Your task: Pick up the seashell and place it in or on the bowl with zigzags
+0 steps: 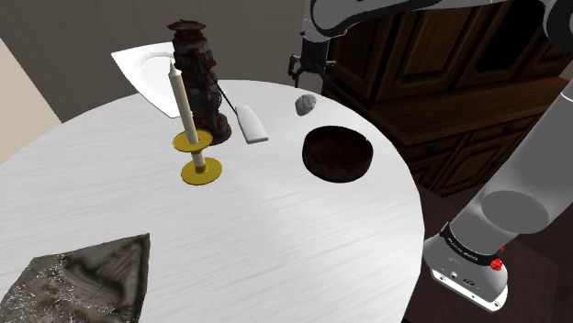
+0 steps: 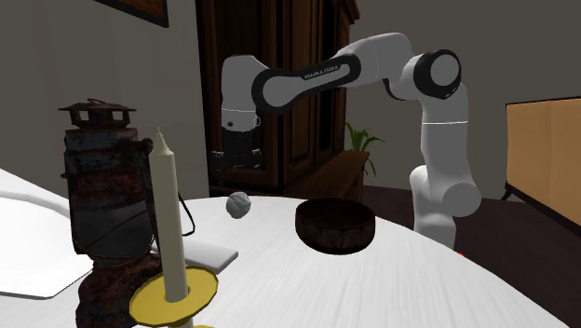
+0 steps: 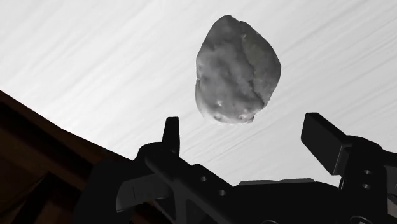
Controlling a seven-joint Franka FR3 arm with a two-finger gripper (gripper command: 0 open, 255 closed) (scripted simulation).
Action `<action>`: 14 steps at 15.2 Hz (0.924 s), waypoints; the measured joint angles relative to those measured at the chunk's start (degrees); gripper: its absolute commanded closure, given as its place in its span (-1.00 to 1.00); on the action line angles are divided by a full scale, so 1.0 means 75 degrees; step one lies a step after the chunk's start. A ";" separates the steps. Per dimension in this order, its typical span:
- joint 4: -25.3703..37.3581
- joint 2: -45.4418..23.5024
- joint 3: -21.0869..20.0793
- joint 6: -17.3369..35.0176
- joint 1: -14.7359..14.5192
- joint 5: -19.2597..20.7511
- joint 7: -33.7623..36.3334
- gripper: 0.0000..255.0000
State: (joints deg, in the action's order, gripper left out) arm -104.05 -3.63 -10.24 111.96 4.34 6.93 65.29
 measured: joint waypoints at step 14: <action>-0.0655 -0.0189 0.0024 0.0981 -0.0001 0.0327 0.0146 1.00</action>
State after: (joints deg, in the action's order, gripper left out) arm -108.96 -5.04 -10.06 119.32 4.34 9.39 66.38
